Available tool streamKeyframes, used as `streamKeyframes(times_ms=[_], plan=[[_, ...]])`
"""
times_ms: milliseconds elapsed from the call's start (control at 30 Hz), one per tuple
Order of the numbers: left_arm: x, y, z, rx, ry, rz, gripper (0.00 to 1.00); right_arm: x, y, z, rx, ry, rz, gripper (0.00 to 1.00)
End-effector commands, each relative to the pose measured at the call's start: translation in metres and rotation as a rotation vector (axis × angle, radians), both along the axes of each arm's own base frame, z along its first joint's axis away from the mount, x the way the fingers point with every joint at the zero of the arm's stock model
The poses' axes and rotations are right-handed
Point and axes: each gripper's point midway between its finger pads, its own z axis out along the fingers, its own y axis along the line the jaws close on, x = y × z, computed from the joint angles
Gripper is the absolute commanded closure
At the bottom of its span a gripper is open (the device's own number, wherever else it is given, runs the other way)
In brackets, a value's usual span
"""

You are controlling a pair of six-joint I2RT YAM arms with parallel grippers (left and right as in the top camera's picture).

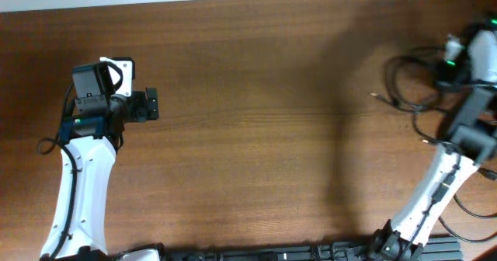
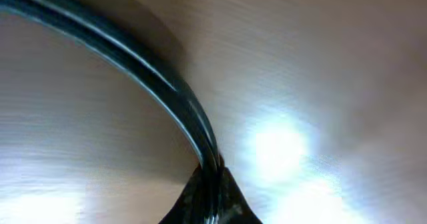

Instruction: Untangle cables

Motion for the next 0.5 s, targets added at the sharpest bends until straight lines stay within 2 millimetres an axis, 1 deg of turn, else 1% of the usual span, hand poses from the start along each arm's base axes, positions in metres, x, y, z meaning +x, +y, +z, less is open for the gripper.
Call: streamKeyframes(times_ms=[0, 33, 100, 167, 233, 333, 400, 467], plan=[[-0.001, 0.001, 0.008, 0.014, -0.020, -0.006, 0.01, -0.060, -0.044, -0.024, 0.113, 0.023, -0.346, 0.96], [-0.001, 0.001, 0.008, 0.014, -0.020, -0.005, 0.01, -0.067, -0.049, -0.024, 0.155, 0.003, -0.381, 0.96], [-0.001, 0.001, 0.008, 0.014, -0.020, -0.006, 0.01, -0.082, -0.059, -0.021, 0.307, -0.092, -0.486, 0.96], [-0.001, 0.001, 0.008, 0.014, -0.020, -0.006, 0.01, -0.087, -0.066, -0.017, 0.372, -0.151, -0.527, 0.95], [-0.001, 0.001, 0.008, 0.014, -0.020, -0.006, 0.01, -0.088, -0.072, -0.010, 0.396, -0.195, -0.548, 0.93], [-0.001, 0.001, 0.008, 0.014, -0.020, -0.006, 0.01, -0.065, -0.068, 0.020, 0.442, -0.307, -0.441, 0.90], [-0.001, 0.001, 0.008, 0.014, -0.020, -0.006, 0.01, -0.046, -0.063, 0.051, 0.442, -0.372, -0.362, 0.89], [-0.001, 0.001, 0.008, 0.014, -0.020, -0.006, 0.01, -0.026, -0.056, 0.086, 0.418, -0.424, -0.282, 0.87]])
